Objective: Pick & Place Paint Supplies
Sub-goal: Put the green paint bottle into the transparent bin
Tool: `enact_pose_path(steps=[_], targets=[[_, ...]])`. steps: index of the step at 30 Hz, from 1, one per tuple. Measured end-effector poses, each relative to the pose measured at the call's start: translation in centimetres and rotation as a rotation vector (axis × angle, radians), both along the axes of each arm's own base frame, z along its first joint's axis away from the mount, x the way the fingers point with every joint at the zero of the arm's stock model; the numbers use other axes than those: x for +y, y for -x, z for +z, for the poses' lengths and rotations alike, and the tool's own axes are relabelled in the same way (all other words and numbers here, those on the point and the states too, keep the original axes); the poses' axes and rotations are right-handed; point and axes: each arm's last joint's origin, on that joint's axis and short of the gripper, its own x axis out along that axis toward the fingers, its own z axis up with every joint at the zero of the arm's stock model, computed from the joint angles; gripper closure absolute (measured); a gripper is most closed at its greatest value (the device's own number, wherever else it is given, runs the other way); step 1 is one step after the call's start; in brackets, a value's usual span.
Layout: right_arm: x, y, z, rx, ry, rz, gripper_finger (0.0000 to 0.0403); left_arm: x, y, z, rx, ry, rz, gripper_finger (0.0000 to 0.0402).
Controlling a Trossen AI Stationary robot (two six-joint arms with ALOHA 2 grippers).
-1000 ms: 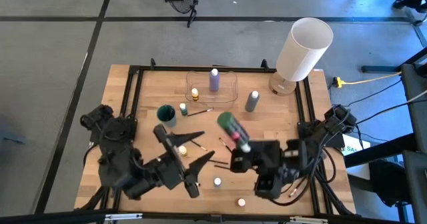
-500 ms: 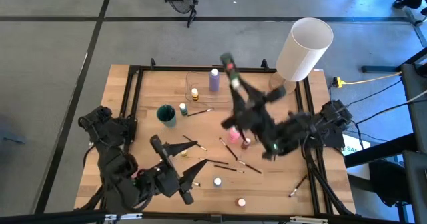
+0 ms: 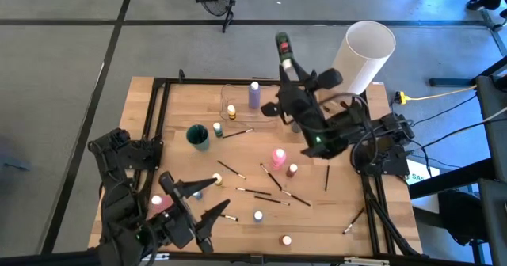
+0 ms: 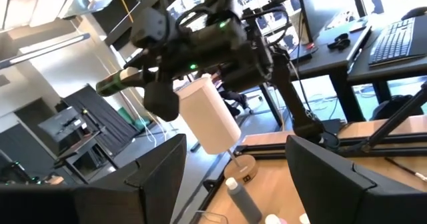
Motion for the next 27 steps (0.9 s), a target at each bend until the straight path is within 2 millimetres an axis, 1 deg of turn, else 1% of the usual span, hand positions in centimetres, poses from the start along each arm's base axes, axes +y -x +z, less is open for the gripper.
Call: enact_pose_path(steps=[5,8,12,16,19,23,25,27], targets=[[-1.9,-0.6,-0.1,0.013,0.002,-0.055,0.0281,-0.1,0.1,0.0,-0.002,0.003,-0.002,0.0148],[-3.0,-1.1,-0.5,0.027,0.003,-0.083,0.0281,-0.1,0.1,0.0,-0.002,0.002,-0.005,0.0148],[-4.0,-1.8,-1.7,0.044,0.005,-0.107,0.0281,-0.2,0.3,-0.5,0.005,-0.008,-0.009,0.0148],[-4.6,-3.3,-3.7,0.054,0.005,-0.081,0.0281,-0.3,0.5,-1.1,0.014,-0.019,-0.017,0.0148],[-4.6,-4.6,-4.8,0.016,-0.009,0.008,0.0281,-0.2,0.6,-1.3,0.013,-0.018,-0.017,0.0148],[-4.3,-6.0,-6.0,-0.082,-0.078,0.274,0.0281,-0.2,0.6,-1.4,0.013,-0.018,-0.017,0.0148],[-4.4,-6.1,-5.7,-0.117,-0.144,0.368,0.0281,-0.2,0.6,-1.3,0.012,-0.017,-0.017,0.0148],[-4.9,-5.9,-4.8,-0.138,-0.218,0.378,0.0281,-0.2,0.6,-1.4,0.012,-0.017,-0.017,0.0148]])
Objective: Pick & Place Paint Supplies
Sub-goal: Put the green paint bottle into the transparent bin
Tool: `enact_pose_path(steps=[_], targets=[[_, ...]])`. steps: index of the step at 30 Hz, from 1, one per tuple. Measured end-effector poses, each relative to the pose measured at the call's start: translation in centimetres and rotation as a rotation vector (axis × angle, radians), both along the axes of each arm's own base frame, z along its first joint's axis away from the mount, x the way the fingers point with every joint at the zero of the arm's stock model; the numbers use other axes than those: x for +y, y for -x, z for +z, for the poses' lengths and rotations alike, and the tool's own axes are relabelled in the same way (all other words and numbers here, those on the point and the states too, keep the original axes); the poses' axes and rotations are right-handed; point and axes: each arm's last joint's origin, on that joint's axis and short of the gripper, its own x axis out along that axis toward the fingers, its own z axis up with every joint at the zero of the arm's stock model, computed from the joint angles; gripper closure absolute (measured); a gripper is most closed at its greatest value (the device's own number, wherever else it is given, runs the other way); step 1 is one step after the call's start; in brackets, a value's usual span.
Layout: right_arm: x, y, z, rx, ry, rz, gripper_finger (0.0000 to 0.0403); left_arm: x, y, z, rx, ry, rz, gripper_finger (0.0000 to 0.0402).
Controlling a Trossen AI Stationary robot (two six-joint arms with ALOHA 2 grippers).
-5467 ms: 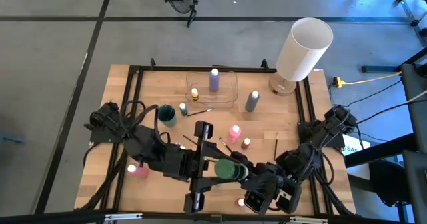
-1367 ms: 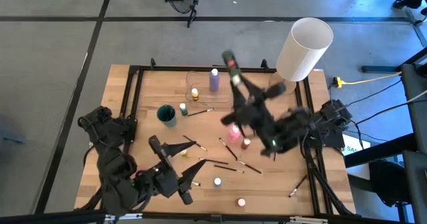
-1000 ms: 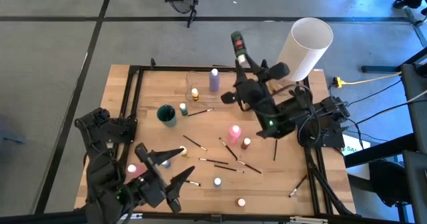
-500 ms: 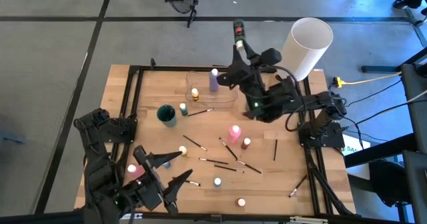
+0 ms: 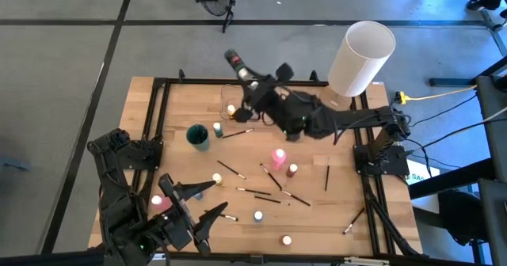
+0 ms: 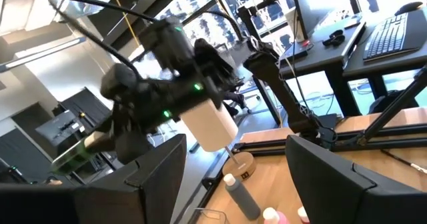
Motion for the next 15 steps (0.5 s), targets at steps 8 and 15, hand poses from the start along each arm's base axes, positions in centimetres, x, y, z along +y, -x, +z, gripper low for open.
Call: enact_pose_path(steps=[8,15], targets=[[-3.8,4.6,4.7,0.081,-0.378,0.158,0.0281,0.0,0.0,0.0,-0.005,0.007,0.0,0.0148],[-7.5,8.5,4.9,0.147,-0.655,0.161,0.0281,0.0,0.0,0.0,-0.025,0.036,0.0,0.0148]])
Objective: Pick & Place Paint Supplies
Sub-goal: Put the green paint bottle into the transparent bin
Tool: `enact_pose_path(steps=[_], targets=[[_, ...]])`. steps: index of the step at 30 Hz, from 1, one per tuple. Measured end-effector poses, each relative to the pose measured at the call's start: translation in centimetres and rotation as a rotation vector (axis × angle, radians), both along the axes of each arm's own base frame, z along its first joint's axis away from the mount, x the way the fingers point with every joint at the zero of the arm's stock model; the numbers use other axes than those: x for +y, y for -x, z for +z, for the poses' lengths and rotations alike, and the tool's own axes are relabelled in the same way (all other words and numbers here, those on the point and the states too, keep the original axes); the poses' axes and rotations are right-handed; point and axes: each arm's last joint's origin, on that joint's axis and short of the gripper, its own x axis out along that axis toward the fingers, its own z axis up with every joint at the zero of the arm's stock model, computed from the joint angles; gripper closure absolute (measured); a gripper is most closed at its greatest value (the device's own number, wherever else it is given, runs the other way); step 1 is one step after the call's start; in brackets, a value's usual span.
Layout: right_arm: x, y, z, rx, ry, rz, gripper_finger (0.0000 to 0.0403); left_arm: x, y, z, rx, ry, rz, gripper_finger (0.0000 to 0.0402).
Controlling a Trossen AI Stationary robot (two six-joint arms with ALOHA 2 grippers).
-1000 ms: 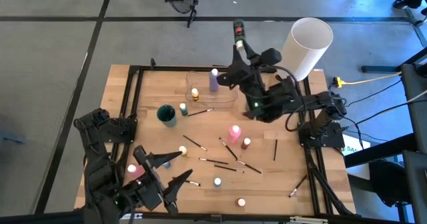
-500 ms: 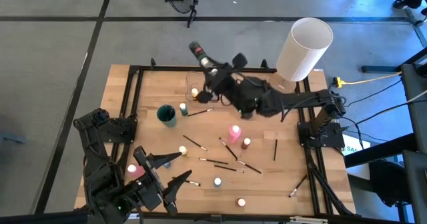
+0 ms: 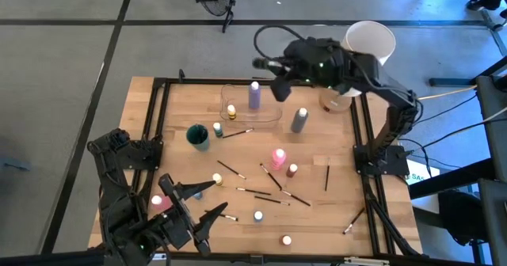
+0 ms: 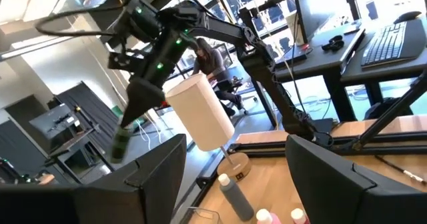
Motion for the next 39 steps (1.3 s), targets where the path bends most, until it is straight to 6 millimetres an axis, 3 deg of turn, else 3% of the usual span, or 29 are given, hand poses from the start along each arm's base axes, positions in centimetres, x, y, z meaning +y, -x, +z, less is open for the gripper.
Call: enact_pose_path(steps=[4,10,15,20,30,39], targets=[[-2.1,0.7,-1.3,0.105,-0.096,-0.073,0.0281,0.0,0.0,0.0,0.0,0.0,0.001,0.0148],[-4.2,-1.5,-3.8,0.17,-0.245,0.018,0.0281,0.1,-0.1,0.0,0.005,-0.006,0.005,0.0148],[-6.1,-3.3,-6.6,0.277,-0.299,-0.018,0.0281,0.1,-0.1,0.0,0.003,-0.005,0.005,0.0148],[-6.6,-4.7,-9.7,0.432,-0.387,-0.001,0.0281,0.0,0.0,0.0,0.001,-0.002,0.0,0.0148],[-8.9,-7.0,-14.0,0.561,-0.469,0.019,0.0281,0.0,0.0,0.0,-0.009,0.012,-0.001,0.0148],[-8.4,-7.9,-16.9,0.737,-0.492,0.052,0.0281,-0.1,0.2,-0.1,-0.007,0.01,-0.005,0.0148]])
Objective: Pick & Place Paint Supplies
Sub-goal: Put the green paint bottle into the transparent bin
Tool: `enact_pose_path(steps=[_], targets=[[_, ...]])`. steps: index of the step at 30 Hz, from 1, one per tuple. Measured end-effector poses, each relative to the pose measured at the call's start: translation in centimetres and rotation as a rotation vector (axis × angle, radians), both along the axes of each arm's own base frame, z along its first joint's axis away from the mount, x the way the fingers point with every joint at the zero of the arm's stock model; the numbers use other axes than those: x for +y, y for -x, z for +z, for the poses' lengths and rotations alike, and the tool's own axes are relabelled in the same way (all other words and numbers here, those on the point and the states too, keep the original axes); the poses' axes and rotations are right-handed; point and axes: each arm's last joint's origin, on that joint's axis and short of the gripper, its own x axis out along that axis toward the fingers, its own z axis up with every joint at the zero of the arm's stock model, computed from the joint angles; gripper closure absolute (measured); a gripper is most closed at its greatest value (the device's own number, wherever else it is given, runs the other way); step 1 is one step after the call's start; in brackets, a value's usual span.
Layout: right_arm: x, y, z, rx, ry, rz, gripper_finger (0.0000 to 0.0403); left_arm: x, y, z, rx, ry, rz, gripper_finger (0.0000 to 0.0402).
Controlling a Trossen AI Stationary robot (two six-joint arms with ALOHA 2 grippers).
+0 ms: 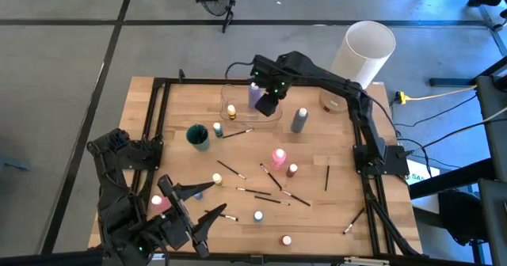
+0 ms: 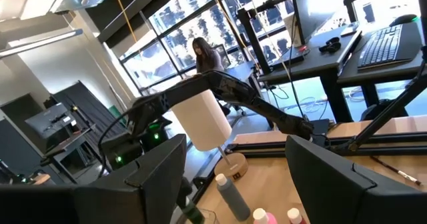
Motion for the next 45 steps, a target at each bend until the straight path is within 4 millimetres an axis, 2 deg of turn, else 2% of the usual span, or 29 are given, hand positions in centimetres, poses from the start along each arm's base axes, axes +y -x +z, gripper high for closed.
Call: enact_pose_path(steps=[4,12,20,25,35,45], targets=[[0.1,-0.8,-1.0,0.015,0.004,0.056,0.0281,0.1,0.0,-0.2,-0.005,0.007,0.0,0.0148],[-0.2,-1.6,-2.1,0.021,0.017,0.055,0.0281,0.1,0.1,-0.4,-0.007,0.01,0.0,0.0148],[0.4,-2.3,-2.9,0.022,0.019,0.061,0.0281,0.1,0.1,-0.5,-0.007,0.01,-0.001,0.0148],[0.7,-3.1,-4.1,0.041,0.022,0.05,0.0281,0.1,0.1,-0.5,-0.008,0.011,-0.001,0.0148],[1.1,-3.6,-4.6,0.039,0.054,-0.016,0.0281,0.1,0.1,-0.5,-0.007,0.011,-0.001,0.0148],[1.7,-3.7,-4.6,0.04,0.061,0.016,0.0281,0.4,-0.2,-0.5,-0.007,0.01,0.01,0.0148]])
